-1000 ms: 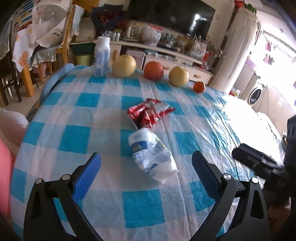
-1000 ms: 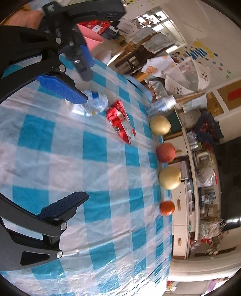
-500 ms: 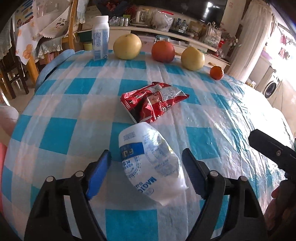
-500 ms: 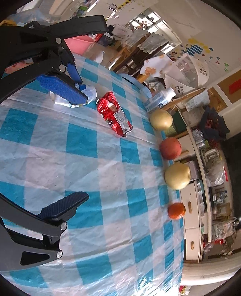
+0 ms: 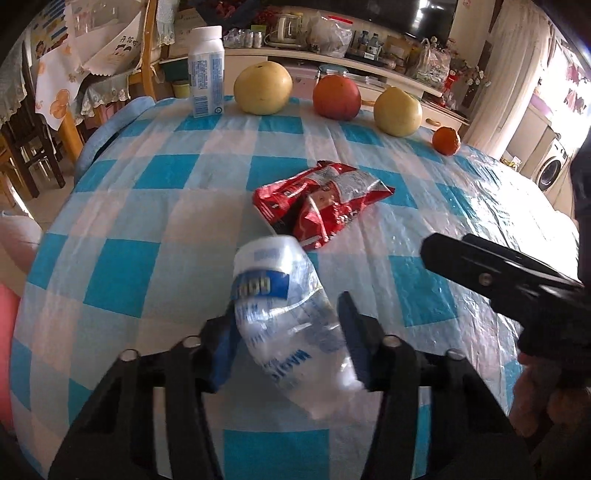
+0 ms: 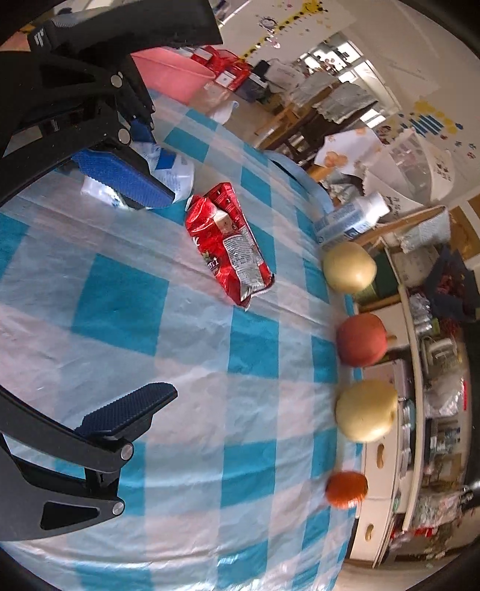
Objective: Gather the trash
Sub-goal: 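Grasp the crumpled clear plastic bottle with the left tool, then grasp the red snack bag with the right tool while the left holds the bottle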
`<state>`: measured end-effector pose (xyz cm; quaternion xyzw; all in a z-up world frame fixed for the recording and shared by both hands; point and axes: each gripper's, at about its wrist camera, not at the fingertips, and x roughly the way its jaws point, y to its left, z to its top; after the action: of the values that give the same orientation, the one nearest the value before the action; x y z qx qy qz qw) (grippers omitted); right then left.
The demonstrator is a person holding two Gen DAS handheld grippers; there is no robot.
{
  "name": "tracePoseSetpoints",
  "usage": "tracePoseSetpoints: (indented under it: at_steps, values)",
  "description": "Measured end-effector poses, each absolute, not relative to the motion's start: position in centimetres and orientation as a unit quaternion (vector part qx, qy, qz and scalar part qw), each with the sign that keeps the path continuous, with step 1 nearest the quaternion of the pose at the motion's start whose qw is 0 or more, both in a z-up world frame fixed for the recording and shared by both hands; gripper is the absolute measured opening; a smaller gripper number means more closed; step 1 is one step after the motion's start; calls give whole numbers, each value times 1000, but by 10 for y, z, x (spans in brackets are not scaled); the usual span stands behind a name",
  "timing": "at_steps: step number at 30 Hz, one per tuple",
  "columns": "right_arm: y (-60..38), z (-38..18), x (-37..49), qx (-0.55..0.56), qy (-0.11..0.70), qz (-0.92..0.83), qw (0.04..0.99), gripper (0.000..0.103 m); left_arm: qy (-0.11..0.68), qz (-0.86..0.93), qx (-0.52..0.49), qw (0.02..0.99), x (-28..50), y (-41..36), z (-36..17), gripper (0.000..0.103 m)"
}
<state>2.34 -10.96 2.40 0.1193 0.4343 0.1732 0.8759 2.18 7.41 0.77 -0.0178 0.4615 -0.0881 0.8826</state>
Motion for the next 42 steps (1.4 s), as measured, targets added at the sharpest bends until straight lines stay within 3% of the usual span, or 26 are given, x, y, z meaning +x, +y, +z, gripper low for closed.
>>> tracePoseSetpoints:
  at_steps: [3, 21, 36, 42]
  values:
    - [-103, 20, 34, 116, 441, 187, 870, 94, 462, -92, -27, 882, 23, 82, 8, 41]
    - [-75, 13, 85, 132, 451, 233, 852, 95, 448, -97, -59, 887, 26, 122, 17, 24]
    - [-24, 9, 86, -29, 441, 233, 866, 94, 441, -94, -98, 887, 27, 149, 18, 20]
    - [-24, 10, 87, -27, 436, 246, 865, 87, 439, -95, -115, 886, 30, 160, 16, 20]
